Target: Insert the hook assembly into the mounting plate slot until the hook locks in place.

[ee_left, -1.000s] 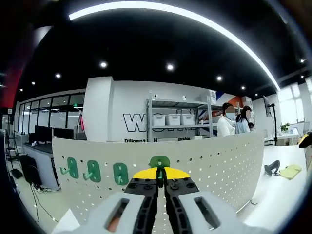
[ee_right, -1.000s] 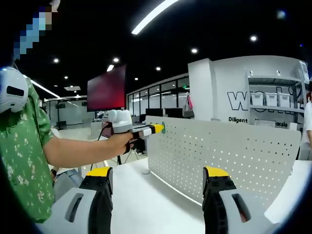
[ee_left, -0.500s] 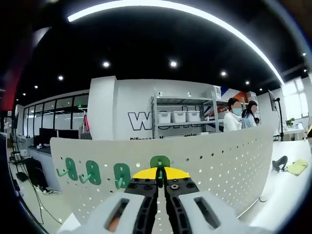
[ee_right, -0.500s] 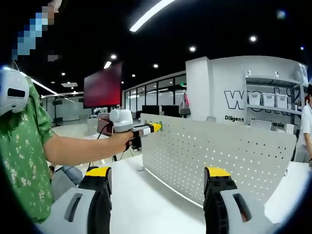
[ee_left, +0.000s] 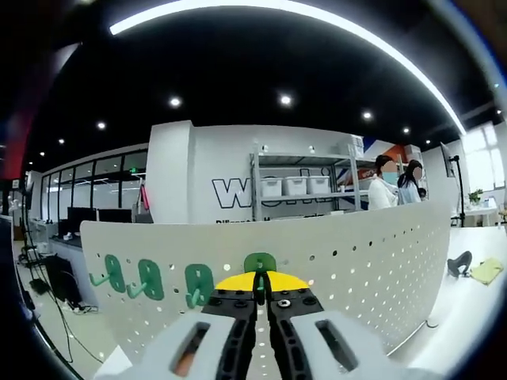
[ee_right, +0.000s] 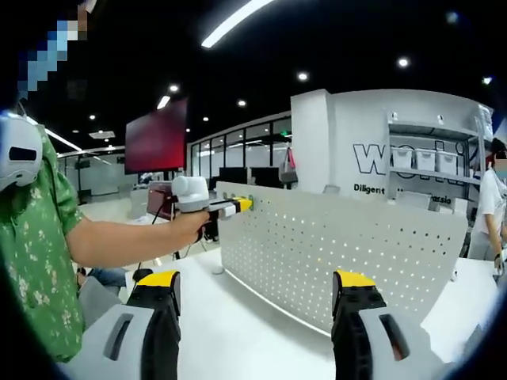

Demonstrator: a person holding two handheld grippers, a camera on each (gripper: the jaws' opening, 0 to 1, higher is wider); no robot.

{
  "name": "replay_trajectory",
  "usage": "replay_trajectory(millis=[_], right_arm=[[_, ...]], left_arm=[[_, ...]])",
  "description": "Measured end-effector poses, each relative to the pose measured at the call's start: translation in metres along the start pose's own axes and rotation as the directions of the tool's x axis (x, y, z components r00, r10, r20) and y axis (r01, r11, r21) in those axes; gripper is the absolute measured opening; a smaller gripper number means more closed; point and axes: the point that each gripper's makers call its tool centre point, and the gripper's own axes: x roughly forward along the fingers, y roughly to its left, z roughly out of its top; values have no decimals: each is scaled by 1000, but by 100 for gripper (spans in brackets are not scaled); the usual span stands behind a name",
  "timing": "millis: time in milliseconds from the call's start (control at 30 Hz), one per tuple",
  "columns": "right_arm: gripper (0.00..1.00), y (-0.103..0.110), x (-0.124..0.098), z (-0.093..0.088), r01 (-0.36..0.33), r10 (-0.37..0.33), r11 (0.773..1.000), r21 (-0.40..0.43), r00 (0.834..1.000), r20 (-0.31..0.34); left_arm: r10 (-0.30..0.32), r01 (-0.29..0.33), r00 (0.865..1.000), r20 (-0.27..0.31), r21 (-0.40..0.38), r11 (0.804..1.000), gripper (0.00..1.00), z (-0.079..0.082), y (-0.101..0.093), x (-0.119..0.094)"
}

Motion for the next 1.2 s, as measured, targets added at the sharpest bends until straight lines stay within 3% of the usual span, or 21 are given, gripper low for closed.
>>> replay_trajectory(millis=[1200], right_arm=[[79,1,-2,-1,-7,7,1000,-13,1000,-10]], left_arm=[[54,-54,998,-29,27,998,3,-2,1,8]])
